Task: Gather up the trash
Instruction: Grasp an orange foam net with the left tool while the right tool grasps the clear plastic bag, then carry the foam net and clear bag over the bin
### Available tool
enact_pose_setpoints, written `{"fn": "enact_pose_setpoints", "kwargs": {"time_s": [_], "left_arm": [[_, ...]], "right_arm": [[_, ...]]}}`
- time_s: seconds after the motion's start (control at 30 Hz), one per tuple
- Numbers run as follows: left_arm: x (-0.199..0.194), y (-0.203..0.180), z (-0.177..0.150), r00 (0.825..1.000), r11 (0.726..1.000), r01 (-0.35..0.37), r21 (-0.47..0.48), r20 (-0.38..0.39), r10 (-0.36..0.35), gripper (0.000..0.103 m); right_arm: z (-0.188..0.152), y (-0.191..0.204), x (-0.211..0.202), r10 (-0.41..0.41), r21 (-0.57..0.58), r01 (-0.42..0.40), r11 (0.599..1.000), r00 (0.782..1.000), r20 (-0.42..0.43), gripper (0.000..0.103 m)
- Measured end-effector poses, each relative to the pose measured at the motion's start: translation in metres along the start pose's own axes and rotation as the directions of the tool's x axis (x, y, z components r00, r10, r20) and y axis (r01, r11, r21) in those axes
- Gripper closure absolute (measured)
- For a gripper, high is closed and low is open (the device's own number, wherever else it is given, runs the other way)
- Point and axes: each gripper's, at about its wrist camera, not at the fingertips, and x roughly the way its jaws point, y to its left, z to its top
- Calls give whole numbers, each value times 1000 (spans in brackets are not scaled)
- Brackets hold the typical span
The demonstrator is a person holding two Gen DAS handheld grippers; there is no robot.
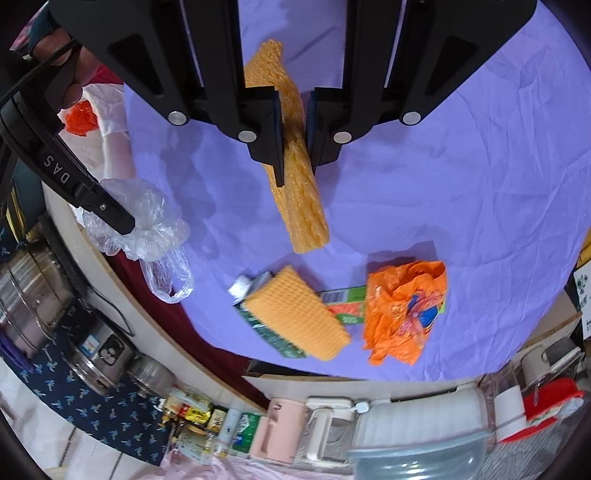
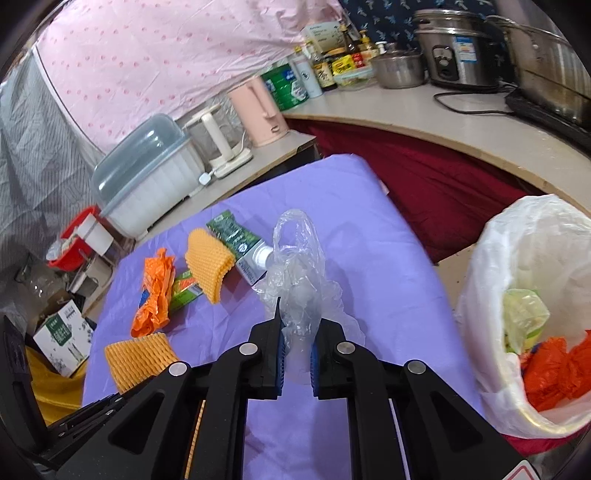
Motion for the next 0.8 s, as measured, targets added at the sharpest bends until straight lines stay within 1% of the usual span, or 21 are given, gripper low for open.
{"fn": "enact_pose_setpoints", "kwargs": {"time_s": [0.17,0.43,0.6,0.8], "left_arm": [[-19,-29,-3,999,998,29,59,31,-31,94],[-37,-95,-8,994,982,77,174,62,-89,94],[-37,-142,-14,989,962,123,245,52,-140,94],[-28,-203,-21,978,924,193,329,12,-208,94]], "right_arm": [[3,-26,-34,-21,34,19,999,999,50,93],[2,-78,-78,-78,110,66,992,991,109,93],[-1,-122,-101,-130,172,107,979,983,132,93],[-6,-174,-123,-194,246,154,957,970,145,93]]}}
